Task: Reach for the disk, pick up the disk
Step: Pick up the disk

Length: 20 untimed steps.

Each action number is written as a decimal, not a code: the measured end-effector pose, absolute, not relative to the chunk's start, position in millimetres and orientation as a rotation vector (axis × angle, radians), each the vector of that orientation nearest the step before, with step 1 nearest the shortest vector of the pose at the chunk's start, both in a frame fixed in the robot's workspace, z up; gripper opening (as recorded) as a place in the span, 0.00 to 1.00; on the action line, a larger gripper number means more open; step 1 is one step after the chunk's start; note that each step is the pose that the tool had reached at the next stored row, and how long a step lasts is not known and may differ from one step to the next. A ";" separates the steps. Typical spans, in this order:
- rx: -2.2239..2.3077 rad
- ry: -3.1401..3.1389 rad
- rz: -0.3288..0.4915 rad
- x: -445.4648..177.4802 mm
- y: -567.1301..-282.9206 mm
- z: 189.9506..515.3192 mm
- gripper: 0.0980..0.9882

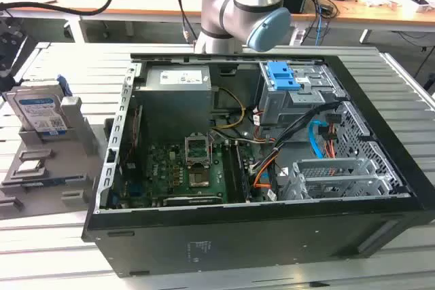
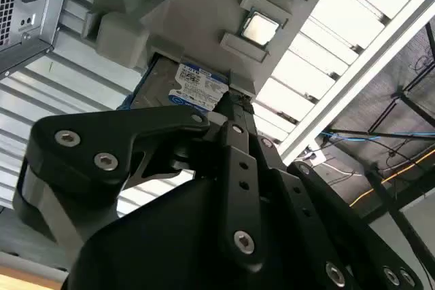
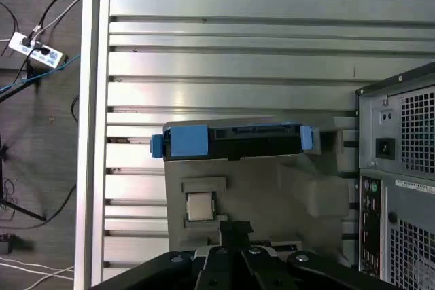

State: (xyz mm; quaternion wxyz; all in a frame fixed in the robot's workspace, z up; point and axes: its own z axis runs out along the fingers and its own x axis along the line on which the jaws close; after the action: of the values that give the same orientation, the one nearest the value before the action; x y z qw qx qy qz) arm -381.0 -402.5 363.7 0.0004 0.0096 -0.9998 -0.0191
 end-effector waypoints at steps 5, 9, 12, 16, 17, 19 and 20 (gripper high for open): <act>0.257 -3.127 -0.060 -381.1 -402.5 363.7 0.01; 0.388 -3.112 -0.059 -381.1 -402.5 363.7 0.01; 0.474 -3.099 -0.059 -381.1 -402.5 363.8 0.01; 0.669 -3.060 -0.058 -381.1 -402.5 363.7 0.01; 0.704 -3.052 -0.058 -381.1 -402.5 363.8 0.01; 0.751 -3.040 -0.058 -381.1 -402.5 363.7 0.01; 0.777 -3.033 -0.058 -381.1 -402.5 363.7 0.01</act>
State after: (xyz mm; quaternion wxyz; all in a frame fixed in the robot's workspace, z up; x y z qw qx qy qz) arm -381.1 -402.5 363.7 0.0050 0.2482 -0.9685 -0.0184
